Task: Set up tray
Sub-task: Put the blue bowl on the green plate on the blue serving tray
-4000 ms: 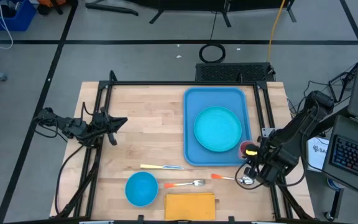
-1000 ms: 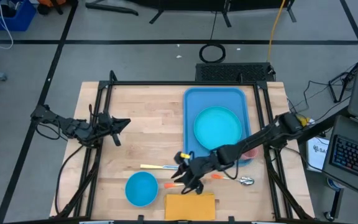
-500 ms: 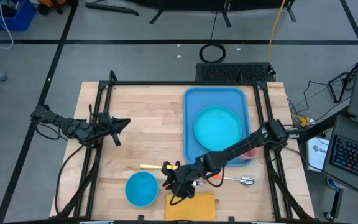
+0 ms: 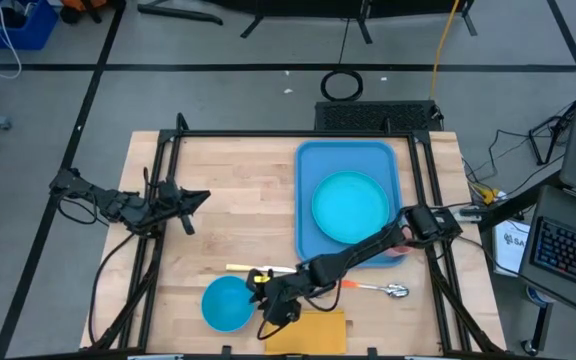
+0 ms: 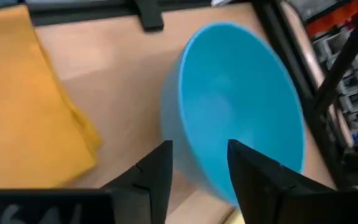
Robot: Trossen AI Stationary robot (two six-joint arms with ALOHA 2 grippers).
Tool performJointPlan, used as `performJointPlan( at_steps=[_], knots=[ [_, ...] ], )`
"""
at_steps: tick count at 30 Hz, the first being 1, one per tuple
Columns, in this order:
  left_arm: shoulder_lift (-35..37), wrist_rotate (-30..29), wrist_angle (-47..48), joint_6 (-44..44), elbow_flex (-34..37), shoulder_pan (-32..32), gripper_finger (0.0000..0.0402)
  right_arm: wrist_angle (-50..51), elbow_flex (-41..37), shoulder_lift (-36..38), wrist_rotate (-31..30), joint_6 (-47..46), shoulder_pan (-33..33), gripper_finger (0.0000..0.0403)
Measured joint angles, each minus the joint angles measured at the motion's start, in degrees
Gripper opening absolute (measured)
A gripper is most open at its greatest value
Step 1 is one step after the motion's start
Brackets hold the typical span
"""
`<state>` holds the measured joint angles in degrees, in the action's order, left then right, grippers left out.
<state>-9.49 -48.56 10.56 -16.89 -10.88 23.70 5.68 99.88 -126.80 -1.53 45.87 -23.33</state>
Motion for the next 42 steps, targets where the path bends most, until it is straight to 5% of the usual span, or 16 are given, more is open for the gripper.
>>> performJointPlan(
  at_steps=[18, 42],
  knots=[
    [0.0, -0.1, -0.1, 0.2, 0.0, 0.0, 0.0024, -1.2, 0.4, -2.5, 4.6, -0.9, 0.2, 0.0150],
    [-0.2, -0.8, 0.4, 0.3, 0.0, 0.0, 0.0024, -4.6, 0.6, -4.3, 6.2, -1.6, 1.1, 0.0040]
  ],
)
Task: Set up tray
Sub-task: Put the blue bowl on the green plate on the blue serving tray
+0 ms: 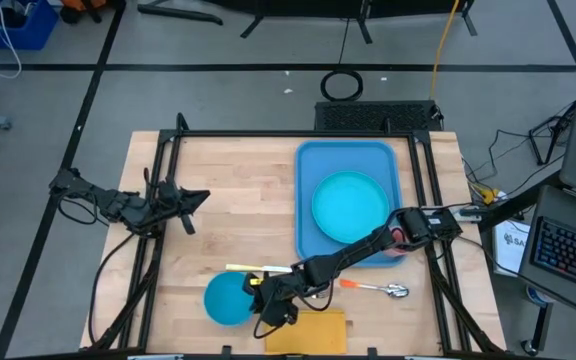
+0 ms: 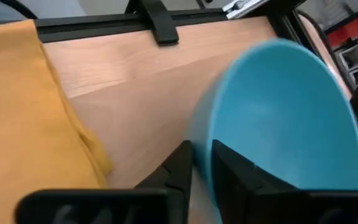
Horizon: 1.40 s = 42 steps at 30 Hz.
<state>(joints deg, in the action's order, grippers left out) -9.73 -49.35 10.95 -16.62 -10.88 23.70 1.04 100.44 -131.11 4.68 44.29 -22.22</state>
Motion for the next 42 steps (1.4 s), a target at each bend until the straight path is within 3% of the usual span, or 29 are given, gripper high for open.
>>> performJointPlan(
  at_steps=[3, 14, 24, 42],
  knots=[
    [0.0, -0.2, 0.0, 0.0, 0.0, 0.0, 0.0024, 0.2, 0.0, 0.0, -0.4, -0.1, 0.0, 0.0008],
    [0.0, -0.1, 0.1, 0.0, 0.0, 0.0, 0.0024, 3.0, -0.1, 1.9, -9.6, -1.3, 0.0, 0.0003],
    [0.0, -0.1, 0.9, -0.4, 0.0, 0.0, 0.0024, 13.5, -0.1, 7.6, -20.0, -6.9, 0.9, 0.0001],
    [0.0, 0.4, 1.3, -0.8, 0.0, 0.0, 0.0024, 35.9, -0.4, 18.5, -25.8, -23.8, 7.0, 0.0000]
  ],
)
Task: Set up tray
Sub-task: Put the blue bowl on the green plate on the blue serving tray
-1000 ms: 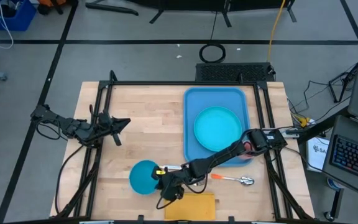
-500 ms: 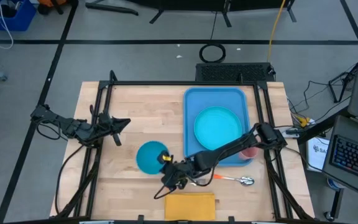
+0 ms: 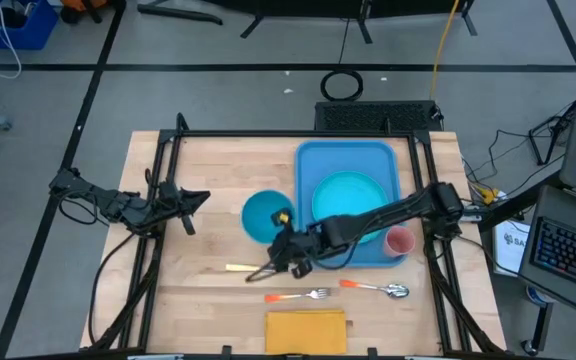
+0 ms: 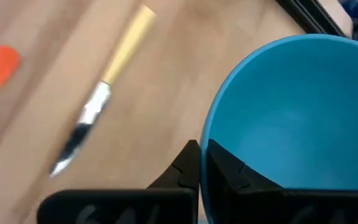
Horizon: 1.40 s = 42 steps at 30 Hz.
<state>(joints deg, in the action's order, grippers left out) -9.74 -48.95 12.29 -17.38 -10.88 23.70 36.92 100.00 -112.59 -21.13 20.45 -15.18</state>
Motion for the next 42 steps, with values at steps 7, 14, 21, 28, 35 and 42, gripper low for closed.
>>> performJointPlan(
  at_steps=[7, 14, 21, 28, 35, 42],
  knots=[
    [0.0, 0.3, 0.1, -0.6, 0.0, 0.0, 0.0024, -1.6, -9.8, 9.2, 0.2, -6.6, 3.7, 0.0000],
    [0.0, 0.3, 0.0, -0.7, 0.0, 0.0, 0.0024, -5.2, -23.3, 21.0, 0.2, -14.6, 8.9, 0.0000],
    [0.0, -0.2, 0.0, -0.8, 0.0, 0.0, 0.0024, -2.7, -28.6, 25.2, 1.6, -24.1, 14.4, 0.0000],
    [0.0, 0.0, 0.0, -1.1, 0.0, 0.0, 0.0024, 1.6, -28.7, 24.8, 3.5, -29.6, 16.7, 0.0000],
    [-0.1, 0.9, 0.4, -1.3, 0.0, 0.0, 0.0024, -0.4, -30.9, 24.9, 4.9, -34.4, 15.4, 0.0000],
    [-0.1, 1.0, 1.2, -2.7, 0.0, 0.0, 0.0024, -3.1, -38.6, 26.4, 4.8, -39.7, 15.0, 0.0000]
  ],
)
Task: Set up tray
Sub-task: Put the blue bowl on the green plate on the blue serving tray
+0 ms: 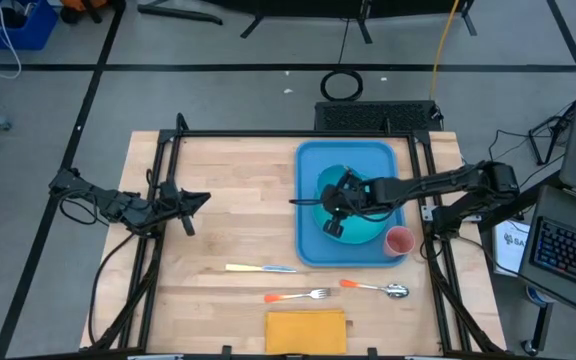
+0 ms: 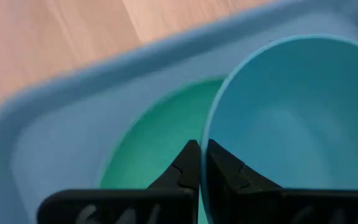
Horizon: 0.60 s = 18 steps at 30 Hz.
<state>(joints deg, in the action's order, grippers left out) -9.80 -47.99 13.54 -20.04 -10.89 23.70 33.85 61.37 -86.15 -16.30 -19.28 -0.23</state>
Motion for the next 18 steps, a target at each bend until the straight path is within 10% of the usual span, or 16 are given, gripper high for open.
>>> performJointPlan(
  at_steps=[18],
  knots=[
    [-1.8, -0.4, 0.1, -1.7, 0.0, 0.0, 0.0024, -7.9, -11.9, 7.3, -0.2, -8.8, -2.4, 0.0000]
  ],
)
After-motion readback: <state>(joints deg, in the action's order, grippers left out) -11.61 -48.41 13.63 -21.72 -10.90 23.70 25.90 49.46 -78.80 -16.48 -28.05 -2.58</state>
